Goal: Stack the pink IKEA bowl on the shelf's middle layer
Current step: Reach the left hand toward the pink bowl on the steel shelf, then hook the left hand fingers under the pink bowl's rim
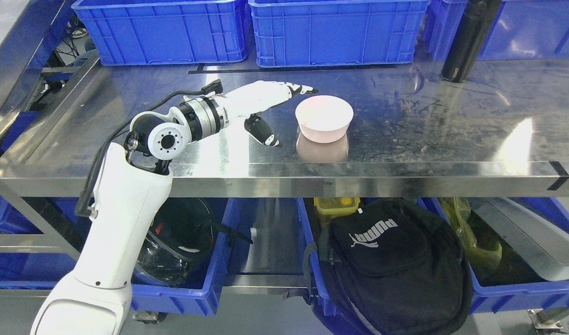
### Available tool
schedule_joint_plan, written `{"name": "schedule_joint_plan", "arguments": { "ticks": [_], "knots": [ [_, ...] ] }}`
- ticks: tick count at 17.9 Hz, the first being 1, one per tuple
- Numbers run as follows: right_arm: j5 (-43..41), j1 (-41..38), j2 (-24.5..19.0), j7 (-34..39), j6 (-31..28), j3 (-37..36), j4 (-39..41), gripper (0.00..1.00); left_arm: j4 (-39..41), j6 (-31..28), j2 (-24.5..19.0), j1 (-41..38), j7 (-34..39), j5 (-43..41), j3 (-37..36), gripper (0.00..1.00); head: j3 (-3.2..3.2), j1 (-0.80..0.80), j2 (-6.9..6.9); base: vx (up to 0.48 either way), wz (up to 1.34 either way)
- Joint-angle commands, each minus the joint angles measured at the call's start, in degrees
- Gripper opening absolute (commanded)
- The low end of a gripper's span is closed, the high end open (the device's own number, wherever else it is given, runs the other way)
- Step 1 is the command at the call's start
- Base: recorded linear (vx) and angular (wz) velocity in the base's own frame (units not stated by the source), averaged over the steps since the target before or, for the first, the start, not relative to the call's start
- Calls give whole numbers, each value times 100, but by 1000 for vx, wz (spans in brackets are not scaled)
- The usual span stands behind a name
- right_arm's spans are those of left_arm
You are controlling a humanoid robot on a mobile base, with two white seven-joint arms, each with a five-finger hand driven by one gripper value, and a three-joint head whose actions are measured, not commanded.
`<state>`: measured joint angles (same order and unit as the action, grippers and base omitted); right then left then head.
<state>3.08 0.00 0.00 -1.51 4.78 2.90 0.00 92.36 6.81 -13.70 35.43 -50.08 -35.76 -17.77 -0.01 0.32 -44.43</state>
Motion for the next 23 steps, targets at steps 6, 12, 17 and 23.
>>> {"name": "schedule_joint_plan", "arguments": {
  "ticks": [6,12,17,23],
  "knots": [
    [0,-132,100,1,-3,0,100,100,-753,-30,1158,350,-459,-2162,-1018,98,0,0,0,0,0],
    [0,-132,100,1,-3,0,100,100,-1308,22,1270,613,-354,-2453,-1009,95,0,0,0,0,0],
    [0,-132,100,1,-3,0,100,100,-1800,31,1270,965,-336,-2444,-948,90,0,0,0,0,0],
    [0,-132,100,1,-3,0,100,100,-2082,101,1270,966,-345,-2164,-1009,81,0,0,0,0,0]
  ]
}}
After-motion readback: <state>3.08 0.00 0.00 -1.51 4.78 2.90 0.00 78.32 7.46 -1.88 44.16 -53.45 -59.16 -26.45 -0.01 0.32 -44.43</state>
